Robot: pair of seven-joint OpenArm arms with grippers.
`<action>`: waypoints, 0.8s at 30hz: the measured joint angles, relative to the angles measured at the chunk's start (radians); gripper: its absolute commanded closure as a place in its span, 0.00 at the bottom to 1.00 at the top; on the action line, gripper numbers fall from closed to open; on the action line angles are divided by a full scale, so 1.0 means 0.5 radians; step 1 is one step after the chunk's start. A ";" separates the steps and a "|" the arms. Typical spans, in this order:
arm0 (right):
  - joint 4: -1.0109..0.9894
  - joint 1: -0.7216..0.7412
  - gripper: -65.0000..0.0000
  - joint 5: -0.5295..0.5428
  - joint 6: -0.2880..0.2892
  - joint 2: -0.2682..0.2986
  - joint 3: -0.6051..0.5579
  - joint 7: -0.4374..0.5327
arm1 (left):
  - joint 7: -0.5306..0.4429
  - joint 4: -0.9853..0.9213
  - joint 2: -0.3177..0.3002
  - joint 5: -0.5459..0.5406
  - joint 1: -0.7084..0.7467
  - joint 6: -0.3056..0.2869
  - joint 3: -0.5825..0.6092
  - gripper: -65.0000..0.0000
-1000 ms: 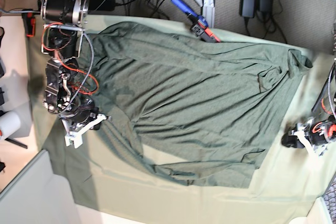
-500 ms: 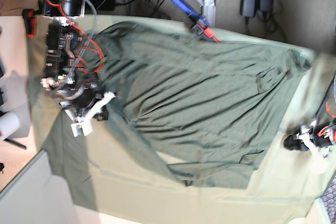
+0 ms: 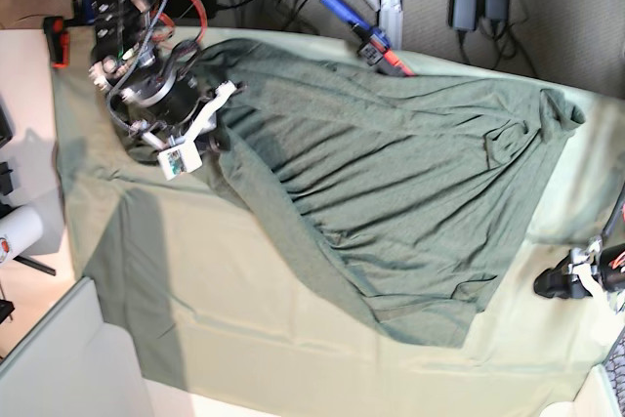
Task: Fold the T-shirt properly
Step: 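Move both grippers to the shirt's side edge and grasp it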
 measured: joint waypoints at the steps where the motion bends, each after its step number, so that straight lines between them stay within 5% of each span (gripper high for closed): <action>1: 0.000 -0.020 1.00 -0.007 0.000 0.000 0.000 0.001 | -0.001 0.012 -0.001 -0.024 0.000 0.000 0.000 0.44; 5: -0.001 -0.067 1.00 -0.008 0.000 0.001 0.000 -0.005 | -0.047 0.031 0.022 -0.005 -0.002 0.000 0.000 0.44; 8: 0.000 -0.084 0.97 -0.024 0.000 0.001 0.001 -0.014 | -0.227 0.032 0.101 0.244 -0.002 0.000 0.000 0.44; 12: -0.001 -0.084 0.53 -0.040 0.000 0.001 0.002 -0.023 | -0.472 0.031 0.227 0.637 -0.019 0.000 0.014 0.44; 15: -0.001 -0.085 0.51 -0.040 0.000 0.001 0.002 -0.024 | -0.687 0.031 0.306 0.961 -0.069 0.001 0.081 0.44; 24: -0.001 -0.090 0.51 -0.124 -0.001 0.000 0.002 -0.044 | -1.163 -0.027 0.447 1.714 -0.161 0.595 0.533 0.44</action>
